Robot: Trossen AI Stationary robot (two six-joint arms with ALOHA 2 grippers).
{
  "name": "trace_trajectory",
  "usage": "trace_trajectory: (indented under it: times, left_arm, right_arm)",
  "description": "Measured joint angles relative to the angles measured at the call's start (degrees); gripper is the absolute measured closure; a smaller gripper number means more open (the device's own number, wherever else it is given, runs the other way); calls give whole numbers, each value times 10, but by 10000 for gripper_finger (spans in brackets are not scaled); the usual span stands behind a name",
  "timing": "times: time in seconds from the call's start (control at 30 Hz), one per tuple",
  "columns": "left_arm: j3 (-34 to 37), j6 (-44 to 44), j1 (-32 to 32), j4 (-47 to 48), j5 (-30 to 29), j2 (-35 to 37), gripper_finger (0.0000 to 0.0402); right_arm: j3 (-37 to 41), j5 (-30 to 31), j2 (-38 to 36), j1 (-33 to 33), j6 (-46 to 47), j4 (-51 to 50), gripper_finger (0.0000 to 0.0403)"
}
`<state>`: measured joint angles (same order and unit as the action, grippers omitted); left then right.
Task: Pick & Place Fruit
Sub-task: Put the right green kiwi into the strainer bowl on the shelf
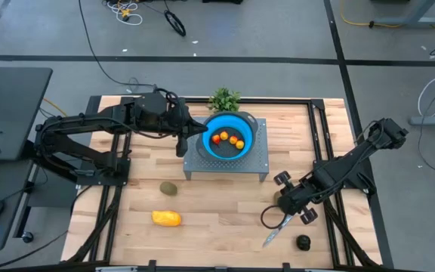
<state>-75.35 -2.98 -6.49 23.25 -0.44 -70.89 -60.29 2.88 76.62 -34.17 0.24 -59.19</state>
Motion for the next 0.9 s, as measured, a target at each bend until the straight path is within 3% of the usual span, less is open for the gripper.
trace_trajectory:
  times: [0.2,0.47,0.63,0.9]
  left_arm:
    - [0,7,0,0,0,0,394]
    - [0,23,0,0,20,0,395]
    - [0,24,0,1,20,0,397]
    - [0,24,0,1,21,0,392]
  right_arm:
    - [0,0,0,0,-81,14,220]
    - [0,20,0,0,-93,48,123]
    - [0,42,0,0,-112,52,99]
    - [0,45,0,0,-181,58,96]
